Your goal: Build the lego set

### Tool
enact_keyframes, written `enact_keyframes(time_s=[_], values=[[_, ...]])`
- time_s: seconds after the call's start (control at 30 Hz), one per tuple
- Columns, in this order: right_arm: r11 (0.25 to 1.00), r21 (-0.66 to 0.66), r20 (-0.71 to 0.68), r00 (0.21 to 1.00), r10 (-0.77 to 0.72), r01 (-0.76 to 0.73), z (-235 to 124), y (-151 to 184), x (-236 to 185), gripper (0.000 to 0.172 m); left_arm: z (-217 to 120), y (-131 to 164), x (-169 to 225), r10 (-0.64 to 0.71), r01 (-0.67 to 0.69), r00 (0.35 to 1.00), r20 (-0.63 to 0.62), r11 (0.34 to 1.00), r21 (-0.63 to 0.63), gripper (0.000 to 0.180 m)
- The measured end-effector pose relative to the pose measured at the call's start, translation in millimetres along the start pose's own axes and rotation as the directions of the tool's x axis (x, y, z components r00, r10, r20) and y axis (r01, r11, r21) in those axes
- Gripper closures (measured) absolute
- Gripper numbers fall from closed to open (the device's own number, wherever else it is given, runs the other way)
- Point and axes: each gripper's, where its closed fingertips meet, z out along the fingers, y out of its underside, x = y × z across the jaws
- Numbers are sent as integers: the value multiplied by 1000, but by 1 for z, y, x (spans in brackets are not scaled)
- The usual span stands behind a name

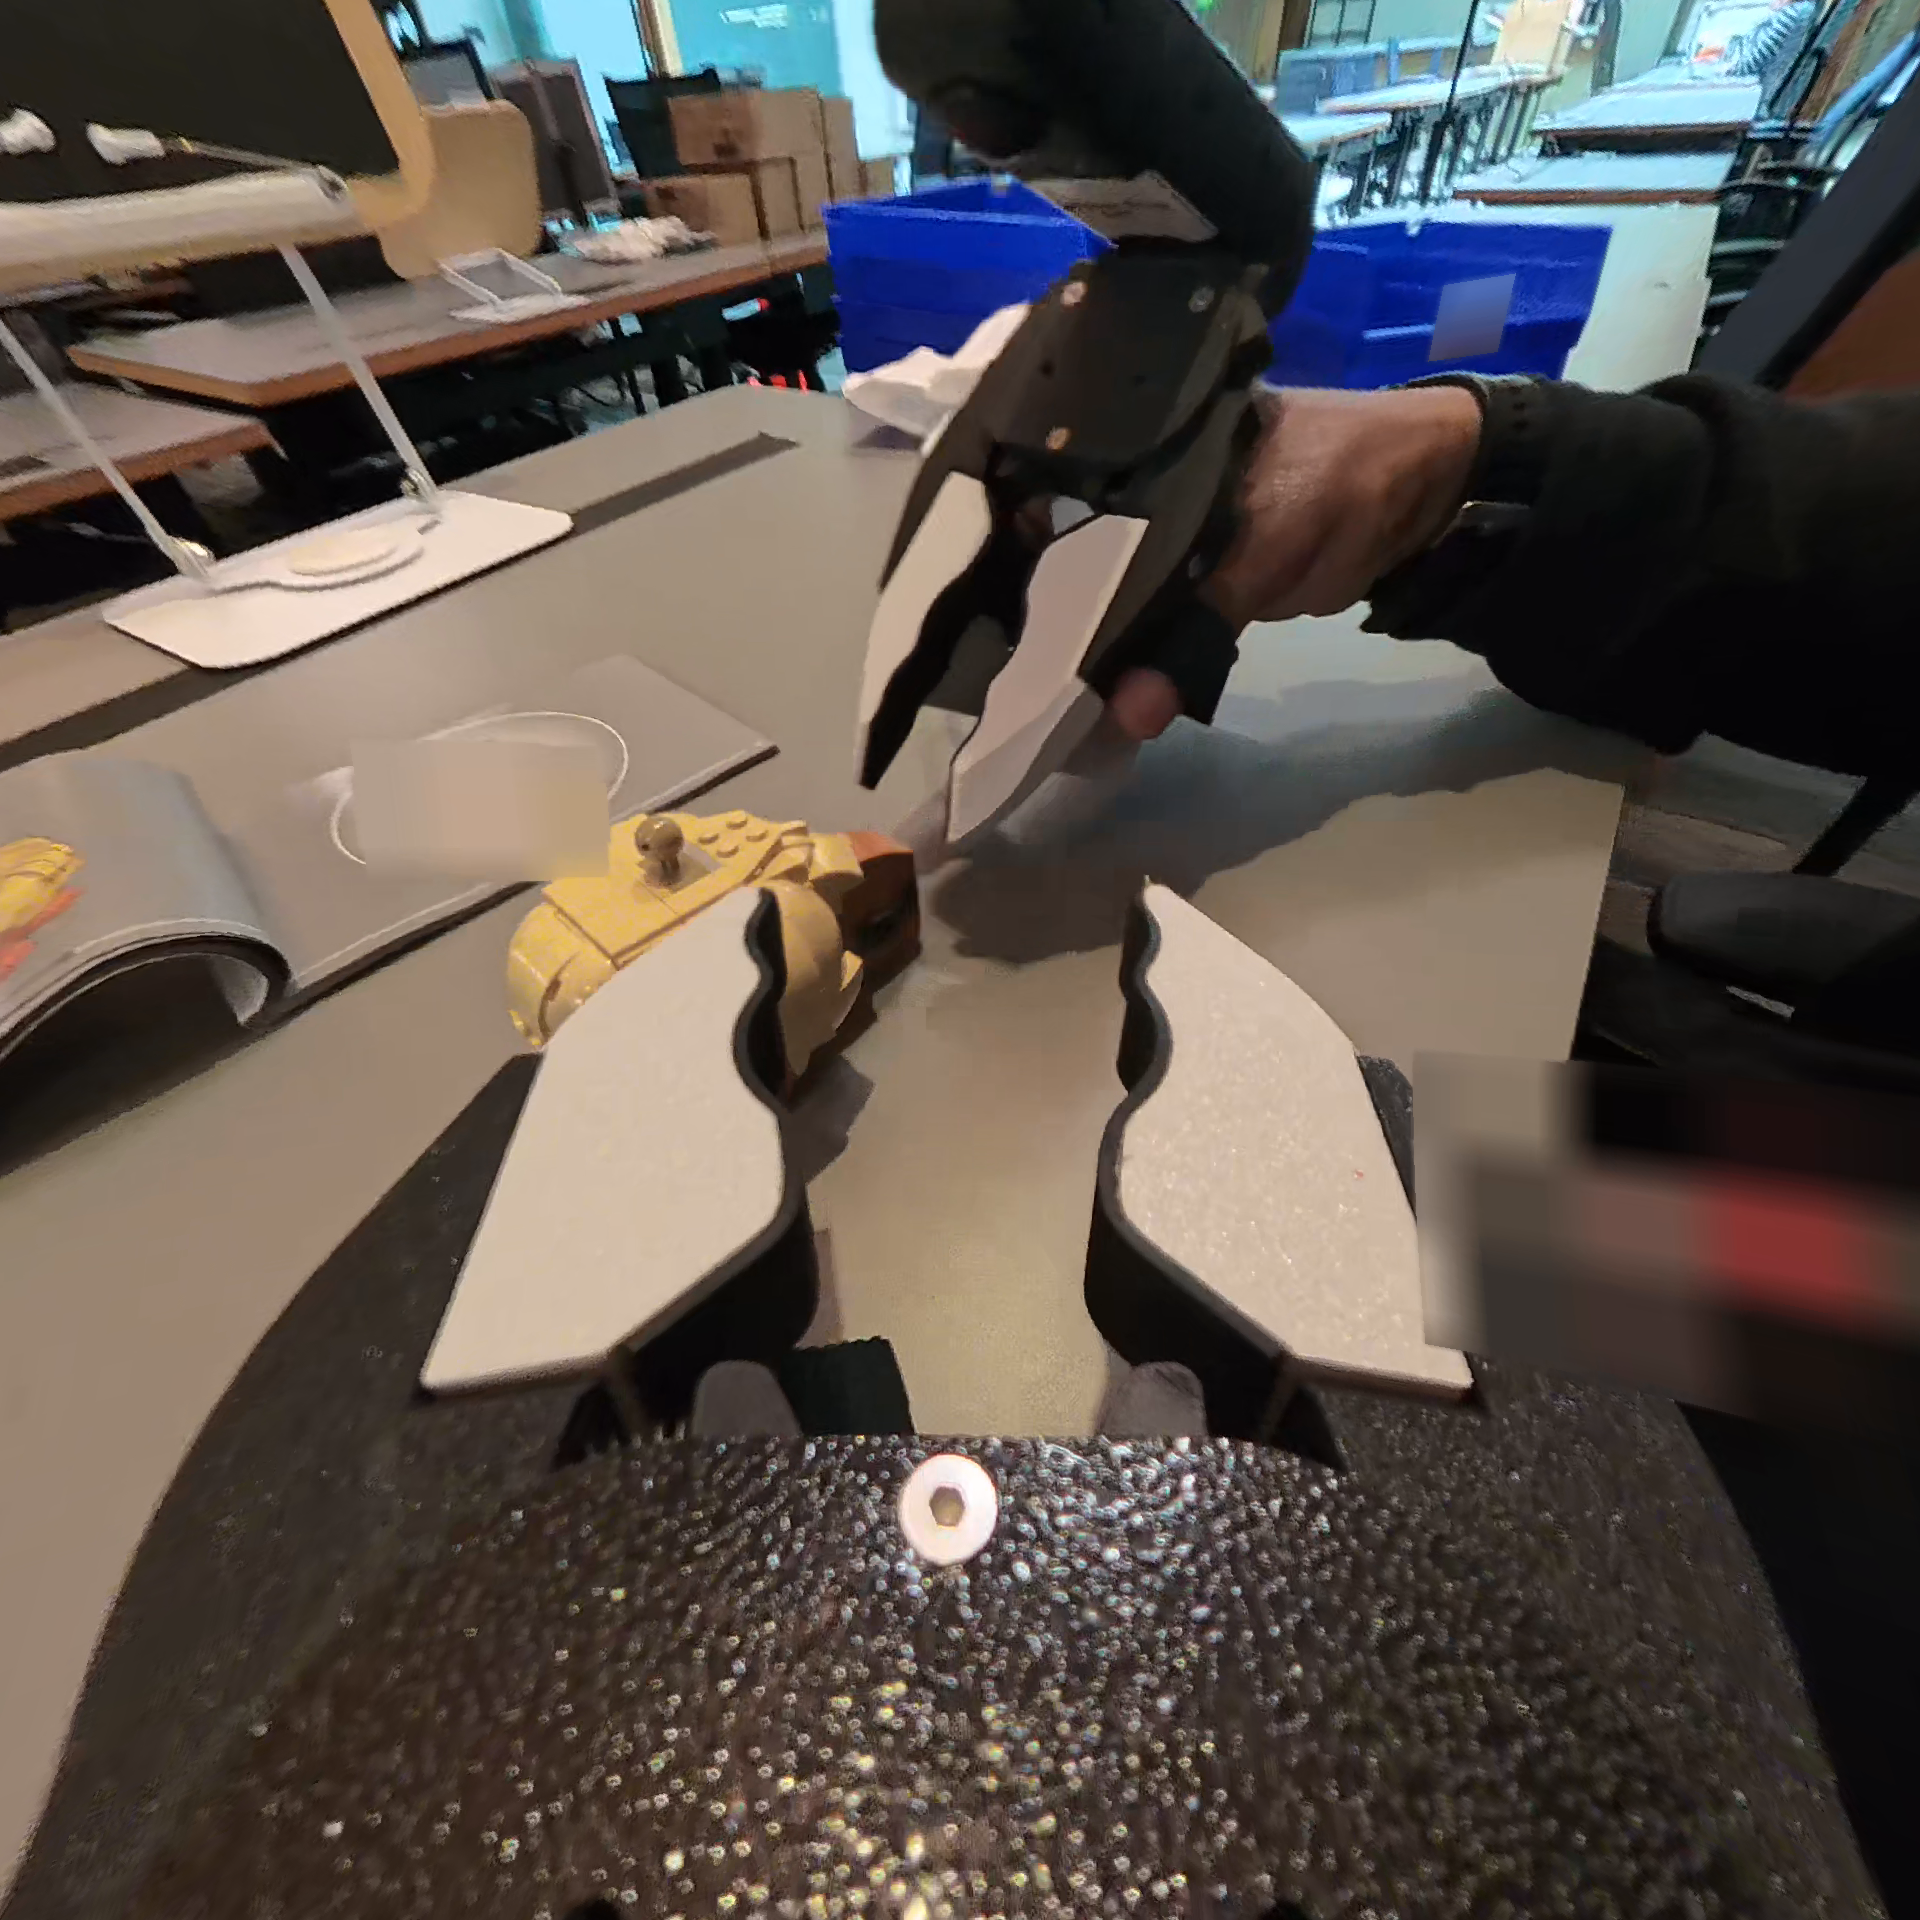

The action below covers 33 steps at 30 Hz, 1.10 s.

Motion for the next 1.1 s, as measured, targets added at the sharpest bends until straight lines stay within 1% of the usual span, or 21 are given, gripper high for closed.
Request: enact_keyframes(time_s=[0.07,0.17,0.23,0.37,0.47,0.57,0.67,0.77,0.83,0.9,1.0,1.07,1.1], values=[[1000,8,-69,998,9,-8,-23,15,10,134,2,-6,6,20,-20,1000,2,999,35,120],[998,-10,-203,978,58,-61,-64,52,34,133,18,-16,25,58,-54,997,-55,996,72,122],[992,-13,-286,951,115,-123,-93,80,52,132,35,-24,39,79,-70,991,-110,994,79,122],[975,46,-426,879,214,-215,-160,121,81,131,80,-42,65,116,-102,970,-214,992,79,121],[967,79,-567,787,244,-243,-224,149,112,131,118,-58,82,136,-120,951,-278,990,74,121],[949,124,-670,681,295,-289,-288,181,148,133,158,-73,98,151,-139,931,-331,988,60,121],[917,158,-720,592,361,-367,-340,221,188,133,198,-86,109,155,-146,922,-354,988,50,121],[894,180,-762,516,390,-410,-383,250,230,135,238,-98,116,144,-138,920,-365,990,43,121],[882,164,-776,494,392,-443,-400,266,255,136,268,-107,117,157,-150,923,-352,988,46,121],[875,146,-779,491,389,-461,-409,276,279,137,301,-119,118,177,-162,927,-330,984,71,121],[869,135,-746,529,405,-476,-407,278,304,138,355,-136,113,196,-176,941,-276,980,97,120],[877,117,-710,578,402,-466,-398,274,314,139,391,-146,109,210,-193,947,-245,977,93,120],[879,100,-692,602,398,-466,-391,273,317,139,410,-148,106,234,-223,946,-225,972,73,120]])
